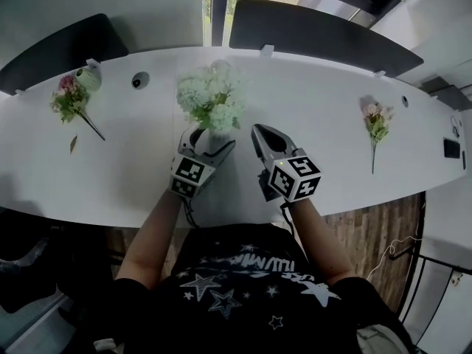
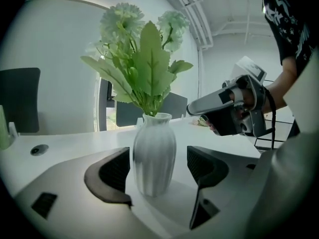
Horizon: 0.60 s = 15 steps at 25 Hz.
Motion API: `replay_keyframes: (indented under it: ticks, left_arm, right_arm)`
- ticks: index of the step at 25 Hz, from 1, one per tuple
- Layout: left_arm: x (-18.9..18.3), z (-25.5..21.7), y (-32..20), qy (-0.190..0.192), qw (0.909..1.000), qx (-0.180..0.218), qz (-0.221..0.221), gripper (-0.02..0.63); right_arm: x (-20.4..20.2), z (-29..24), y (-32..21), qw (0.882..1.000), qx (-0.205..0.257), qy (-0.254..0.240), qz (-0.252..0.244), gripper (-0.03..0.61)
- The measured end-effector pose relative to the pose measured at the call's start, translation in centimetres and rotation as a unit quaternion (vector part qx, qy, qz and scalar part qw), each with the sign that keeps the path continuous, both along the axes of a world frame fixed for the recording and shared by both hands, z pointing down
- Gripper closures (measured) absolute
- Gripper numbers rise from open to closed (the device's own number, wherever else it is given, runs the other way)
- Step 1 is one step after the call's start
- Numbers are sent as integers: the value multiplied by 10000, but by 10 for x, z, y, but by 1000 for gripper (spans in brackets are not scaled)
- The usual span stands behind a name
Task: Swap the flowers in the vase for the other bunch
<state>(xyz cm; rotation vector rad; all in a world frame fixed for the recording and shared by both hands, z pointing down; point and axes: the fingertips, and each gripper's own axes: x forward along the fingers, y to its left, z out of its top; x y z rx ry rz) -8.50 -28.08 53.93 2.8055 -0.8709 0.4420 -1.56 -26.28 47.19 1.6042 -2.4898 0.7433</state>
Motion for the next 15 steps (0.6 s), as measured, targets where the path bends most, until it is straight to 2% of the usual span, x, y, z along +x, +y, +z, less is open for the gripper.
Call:
replay_keyframes:
  ticks: [9, 12, 15]
  left_arm:
    - [3, 10, -6, -78, 9999, -65, 12, 270]
    - [3, 13, -6, -215, 9998, -26, 37, 274]
    - [1, 14, -8, -306, 9995, 42, -9, 324]
  right_arm:
    - [0, 7, -6, 9999, -99, 29, -5, 575]
    - [-3, 8, -8, 9999, -116, 45, -81, 575]
    - [-7, 11, -9, 9997, -146, 53, -187, 575]
